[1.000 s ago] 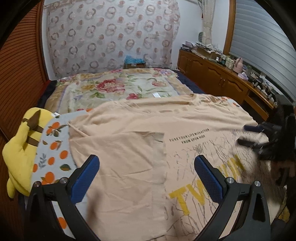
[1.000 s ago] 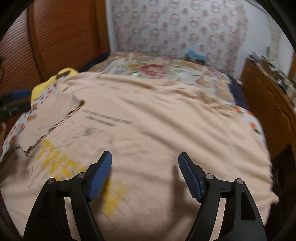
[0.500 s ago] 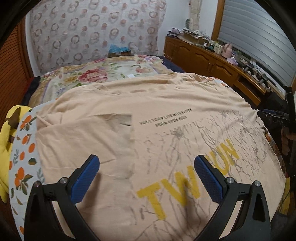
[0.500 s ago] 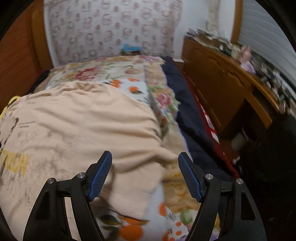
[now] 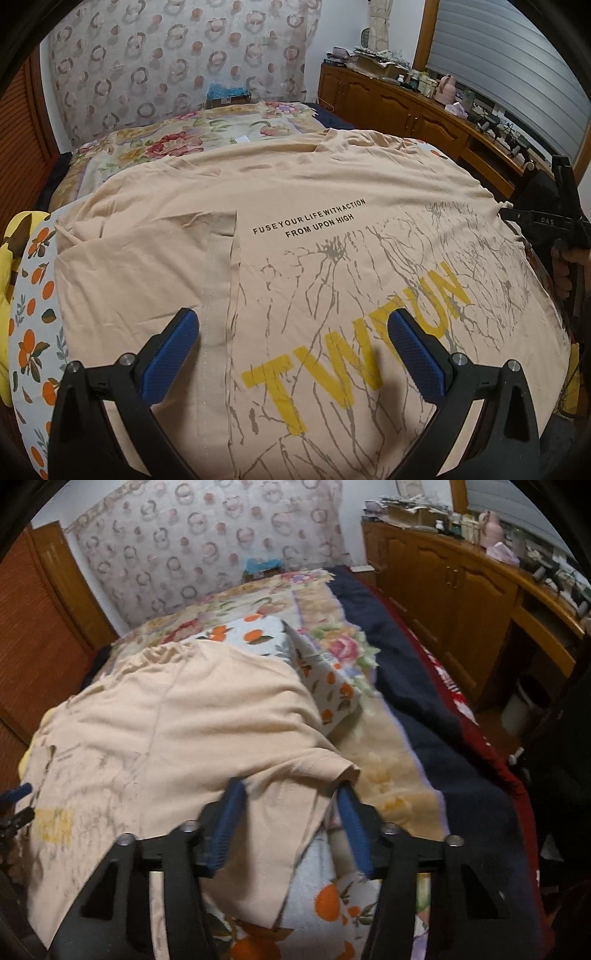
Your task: Fold small clothes
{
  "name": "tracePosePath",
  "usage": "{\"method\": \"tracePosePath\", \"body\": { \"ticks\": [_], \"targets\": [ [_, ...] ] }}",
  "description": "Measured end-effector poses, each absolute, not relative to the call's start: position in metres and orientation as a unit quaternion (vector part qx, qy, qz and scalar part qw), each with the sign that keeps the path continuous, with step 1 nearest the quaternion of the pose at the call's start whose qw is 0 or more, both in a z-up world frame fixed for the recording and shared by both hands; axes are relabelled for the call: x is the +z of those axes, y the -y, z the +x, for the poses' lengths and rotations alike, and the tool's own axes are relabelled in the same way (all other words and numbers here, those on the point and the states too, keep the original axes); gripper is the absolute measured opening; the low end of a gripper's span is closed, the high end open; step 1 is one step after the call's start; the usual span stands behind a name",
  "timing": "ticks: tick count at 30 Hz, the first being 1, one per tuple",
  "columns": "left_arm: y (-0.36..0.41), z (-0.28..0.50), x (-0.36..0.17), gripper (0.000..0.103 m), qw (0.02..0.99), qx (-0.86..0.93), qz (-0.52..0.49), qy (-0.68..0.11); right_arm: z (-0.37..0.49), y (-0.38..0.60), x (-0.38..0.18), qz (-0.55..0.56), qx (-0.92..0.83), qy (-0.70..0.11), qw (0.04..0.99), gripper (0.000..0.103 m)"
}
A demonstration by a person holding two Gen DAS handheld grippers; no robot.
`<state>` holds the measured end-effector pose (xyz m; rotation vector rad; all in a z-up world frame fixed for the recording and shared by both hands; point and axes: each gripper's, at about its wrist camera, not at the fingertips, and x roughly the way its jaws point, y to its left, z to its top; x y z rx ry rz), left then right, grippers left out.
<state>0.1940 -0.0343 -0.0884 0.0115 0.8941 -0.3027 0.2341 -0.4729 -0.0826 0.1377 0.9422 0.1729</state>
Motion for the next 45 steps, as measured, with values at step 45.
{"method": "tracePosePath", "body": {
  "ticks": [45],
  "targets": [
    [-0.001,0.18,-0.071,0.103,0.908,-0.111,-0.019,-0.404,0.233,0.318,-0.059,-0.068,0.226,-0.415,0.879,0.032]
  ]
}}
